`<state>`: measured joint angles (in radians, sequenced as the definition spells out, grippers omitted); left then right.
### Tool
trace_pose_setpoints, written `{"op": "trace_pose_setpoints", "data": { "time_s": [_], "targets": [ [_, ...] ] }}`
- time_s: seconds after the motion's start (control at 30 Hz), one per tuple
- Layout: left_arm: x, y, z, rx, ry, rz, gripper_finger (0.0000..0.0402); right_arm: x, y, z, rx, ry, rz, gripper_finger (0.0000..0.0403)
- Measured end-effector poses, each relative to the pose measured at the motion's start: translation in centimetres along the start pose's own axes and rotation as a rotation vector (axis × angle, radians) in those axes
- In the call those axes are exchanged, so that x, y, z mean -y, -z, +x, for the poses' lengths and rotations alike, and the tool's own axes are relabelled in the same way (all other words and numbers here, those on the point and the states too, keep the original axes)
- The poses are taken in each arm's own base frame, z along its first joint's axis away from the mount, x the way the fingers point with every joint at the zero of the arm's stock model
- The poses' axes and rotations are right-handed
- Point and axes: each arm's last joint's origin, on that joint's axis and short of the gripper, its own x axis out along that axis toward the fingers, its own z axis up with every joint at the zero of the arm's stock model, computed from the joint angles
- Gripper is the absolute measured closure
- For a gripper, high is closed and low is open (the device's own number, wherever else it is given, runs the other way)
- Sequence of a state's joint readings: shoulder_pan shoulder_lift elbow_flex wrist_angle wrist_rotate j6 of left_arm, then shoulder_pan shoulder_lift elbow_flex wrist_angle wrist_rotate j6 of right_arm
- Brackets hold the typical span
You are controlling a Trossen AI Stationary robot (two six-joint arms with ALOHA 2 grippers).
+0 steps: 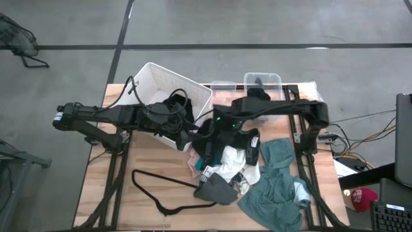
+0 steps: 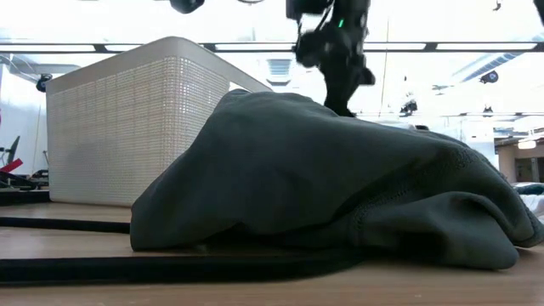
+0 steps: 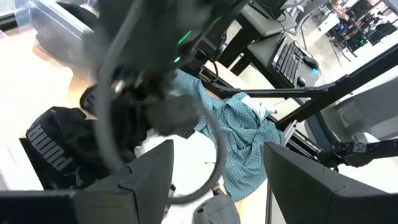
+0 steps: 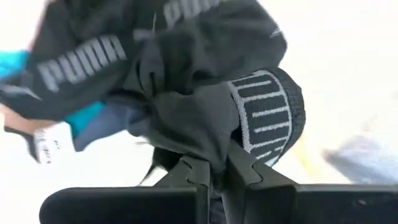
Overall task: Pick & Place Cloths
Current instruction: Put the black underwear into the right transparent bin
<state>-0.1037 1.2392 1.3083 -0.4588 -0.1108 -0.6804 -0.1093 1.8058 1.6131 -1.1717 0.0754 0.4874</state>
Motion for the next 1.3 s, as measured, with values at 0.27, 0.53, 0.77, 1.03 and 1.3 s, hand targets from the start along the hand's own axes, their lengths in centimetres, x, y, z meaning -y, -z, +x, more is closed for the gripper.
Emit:
{"op": "trace_pose_setpoints", "data": {
  "time_s": [0.27, 0.53, 0.77, 1.03, 1.3],
  "targets": [
    [0.4, -0.4, 0.0, 0.046, 0.039, 0.034, 0.0151, 2.4, 2.4, -8.7, 0.289, -0.077, 0.124, 0.0391],
    [0.4, -0.5, 0.0, 0.053, 0.039, 0.048, 0.0151, 5.2, 4.6, -15.3, 0.598, -0.185, 0.221, 0.0392],
    [0.4, -0.5, 0.0, 0.052, 0.037, 0.047, 0.0151, 7.7, 6.6, -20.4, 0.924, -0.204, 0.32, 0.0392],
    [0.3, -0.4, 0.0, 0.051, 0.037, 0.024, 0.0151, 10.8, 9.0, -24.3, 1.201, -0.047, 0.437, 0.0392],
    [0.4, -0.4, 0.0, 0.05, 0.038, 0.01, 0.0151, 12.9, 9.8, -23.8, 1.135, 0.132, 0.5, 0.0392]
  ]
}}
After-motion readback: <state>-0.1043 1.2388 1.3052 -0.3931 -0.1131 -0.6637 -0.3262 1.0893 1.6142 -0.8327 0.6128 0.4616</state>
